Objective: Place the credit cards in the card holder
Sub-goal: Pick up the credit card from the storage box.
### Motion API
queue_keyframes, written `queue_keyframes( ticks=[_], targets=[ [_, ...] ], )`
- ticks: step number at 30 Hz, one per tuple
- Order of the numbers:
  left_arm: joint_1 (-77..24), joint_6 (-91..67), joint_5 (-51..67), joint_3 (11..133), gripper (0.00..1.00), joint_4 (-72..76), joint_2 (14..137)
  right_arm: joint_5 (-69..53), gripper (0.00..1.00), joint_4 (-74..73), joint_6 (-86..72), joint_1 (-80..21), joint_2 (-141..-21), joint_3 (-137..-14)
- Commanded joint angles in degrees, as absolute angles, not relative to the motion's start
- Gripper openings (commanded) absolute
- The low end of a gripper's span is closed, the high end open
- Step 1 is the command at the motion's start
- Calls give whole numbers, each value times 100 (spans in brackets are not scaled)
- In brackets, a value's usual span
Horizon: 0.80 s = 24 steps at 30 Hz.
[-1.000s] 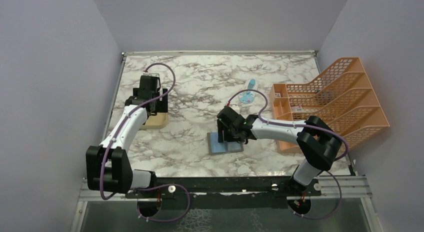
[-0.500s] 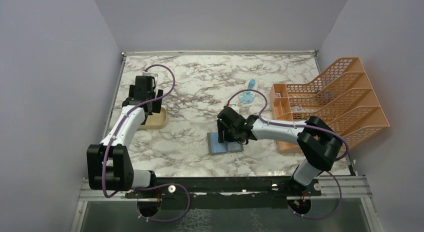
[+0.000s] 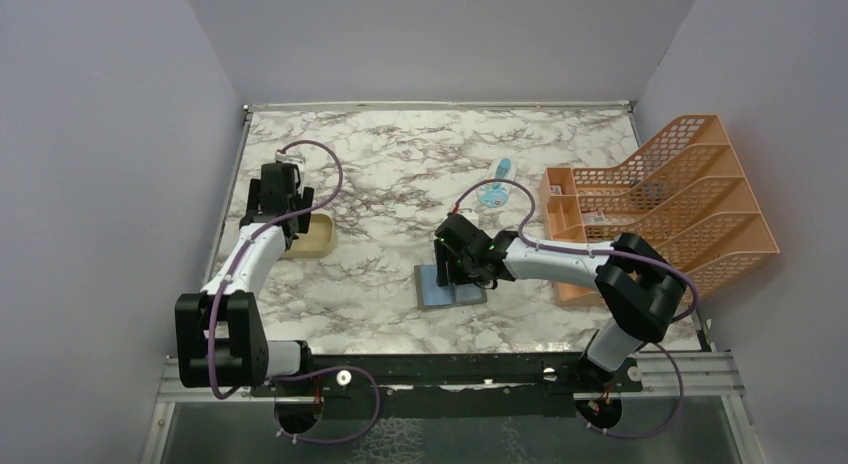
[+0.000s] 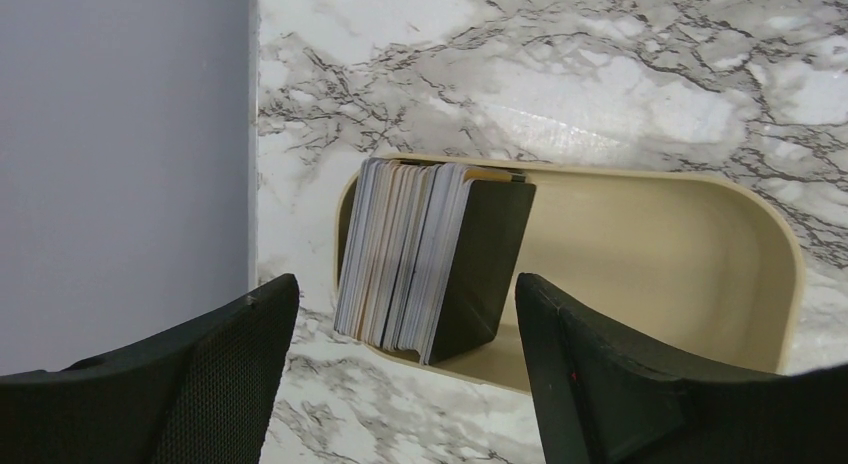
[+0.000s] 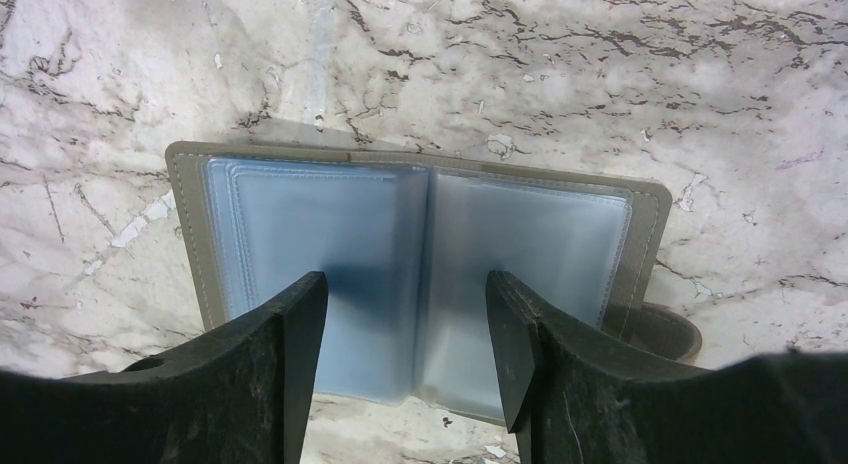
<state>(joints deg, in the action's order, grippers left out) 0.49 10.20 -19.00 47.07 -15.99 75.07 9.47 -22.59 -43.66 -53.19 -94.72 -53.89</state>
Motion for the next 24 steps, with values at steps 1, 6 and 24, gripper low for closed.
queue_keyframes(
  ticks=[1, 6, 24],
  targets=[
    [187, 1102, -2226, 4654, 76, -1237, 7558, 824, 60, -2281, -4299, -5347, -9345, -5327],
    [193, 1099, -2318, 4705, 69, -1309, 7673, 852, 60, -2287, -4280, -5344, -9256, -5293],
    [202, 1514, -1225, 4876, 73, -1576, 7639, 810, 60, -2137, -4289, -5343, -9339, -5215]
  ],
)
